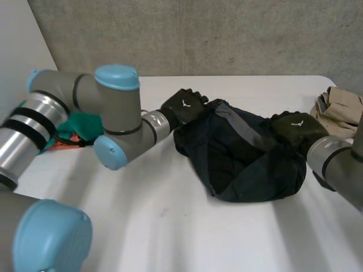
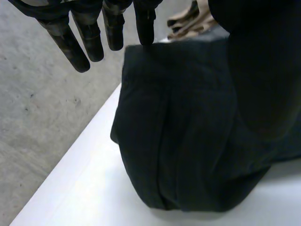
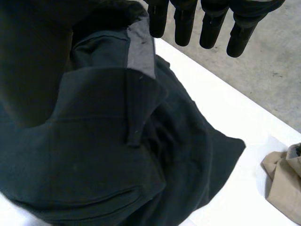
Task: Fold the laundry.
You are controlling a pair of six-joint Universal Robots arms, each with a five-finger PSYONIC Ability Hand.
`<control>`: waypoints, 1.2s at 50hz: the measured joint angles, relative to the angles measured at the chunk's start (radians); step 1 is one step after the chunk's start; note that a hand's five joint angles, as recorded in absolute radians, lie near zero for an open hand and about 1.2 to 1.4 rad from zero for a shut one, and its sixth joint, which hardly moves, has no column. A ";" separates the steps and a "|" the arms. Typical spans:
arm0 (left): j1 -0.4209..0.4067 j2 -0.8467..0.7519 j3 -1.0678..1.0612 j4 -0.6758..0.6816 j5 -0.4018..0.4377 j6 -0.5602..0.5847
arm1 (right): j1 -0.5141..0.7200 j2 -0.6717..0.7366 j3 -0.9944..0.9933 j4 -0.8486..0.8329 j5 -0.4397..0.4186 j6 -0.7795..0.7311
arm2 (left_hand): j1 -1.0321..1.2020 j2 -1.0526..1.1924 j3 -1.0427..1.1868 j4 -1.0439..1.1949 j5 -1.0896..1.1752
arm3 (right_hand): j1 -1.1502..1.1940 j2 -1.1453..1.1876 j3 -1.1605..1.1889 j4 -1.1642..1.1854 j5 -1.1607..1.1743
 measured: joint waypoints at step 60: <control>-0.425 0.488 -0.964 0.722 -0.530 -0.030 | -0.048 0.561 -0.448 -0.891 -0.337 0.210 | 0.730 0.766 0.762 0.771 0.744 | 0.608 0.607 0.613 0.614 0.599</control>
